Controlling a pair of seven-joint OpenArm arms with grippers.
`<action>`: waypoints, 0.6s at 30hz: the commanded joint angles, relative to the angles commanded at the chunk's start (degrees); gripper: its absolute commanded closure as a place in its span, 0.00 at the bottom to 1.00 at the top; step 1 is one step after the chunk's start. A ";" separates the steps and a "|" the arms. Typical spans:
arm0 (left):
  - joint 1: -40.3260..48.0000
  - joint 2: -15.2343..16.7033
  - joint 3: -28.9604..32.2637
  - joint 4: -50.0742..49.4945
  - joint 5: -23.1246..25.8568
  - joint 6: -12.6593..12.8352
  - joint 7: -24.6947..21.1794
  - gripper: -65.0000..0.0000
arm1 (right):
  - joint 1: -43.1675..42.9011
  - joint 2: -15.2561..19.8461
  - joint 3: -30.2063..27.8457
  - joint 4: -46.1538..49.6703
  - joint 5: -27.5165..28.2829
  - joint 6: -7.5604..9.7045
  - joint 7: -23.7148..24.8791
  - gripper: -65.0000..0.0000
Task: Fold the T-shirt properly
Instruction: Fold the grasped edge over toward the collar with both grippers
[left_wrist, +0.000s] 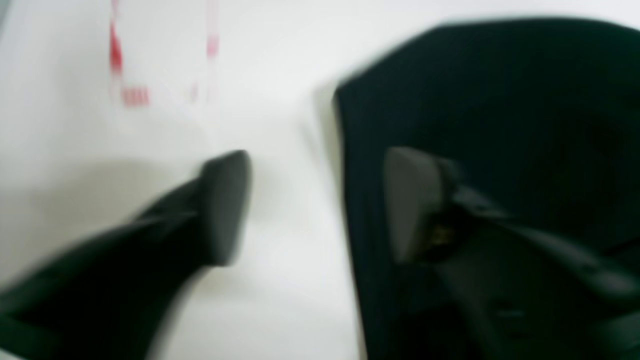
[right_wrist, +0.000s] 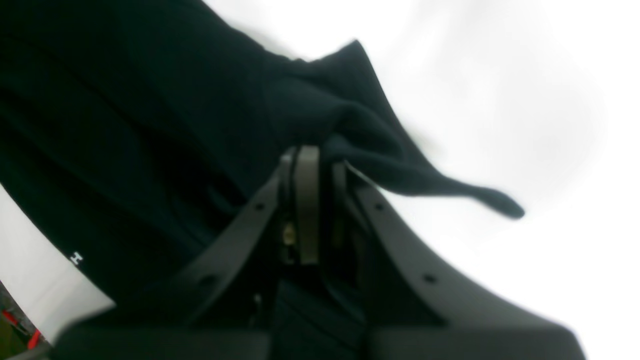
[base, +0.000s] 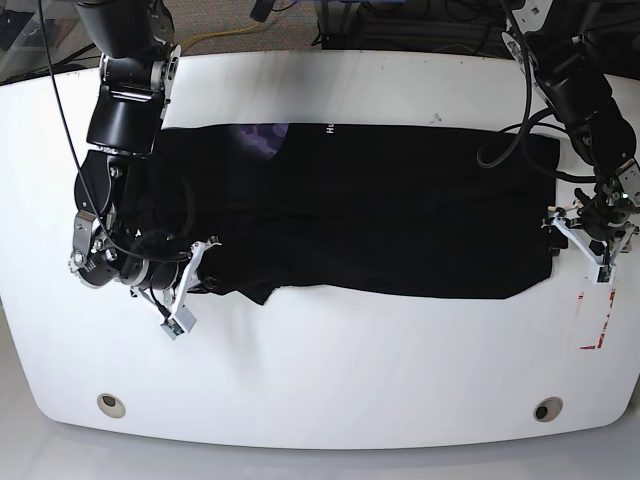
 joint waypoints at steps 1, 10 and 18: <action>-1.05 0.09 0.18 -1.05 0.00 -0.09 0.00 0.22 | -0.09 -0.09 -0.09 0.00 0.00 0.00 0.00 1.00; -10.11 0.26 -1.85 -16.18 -0.09 0.00 -0.18 0.24 | -0.18 -0.09 0.00 0.00 0.00 0.00 0.09 1.00; -17.41 0.18 -4.04 -30.86 -0.09 -0.18 -0.62 0.24 | -0.18 -0.09 0.09 0.00 0.00 0.00 0.09 1.00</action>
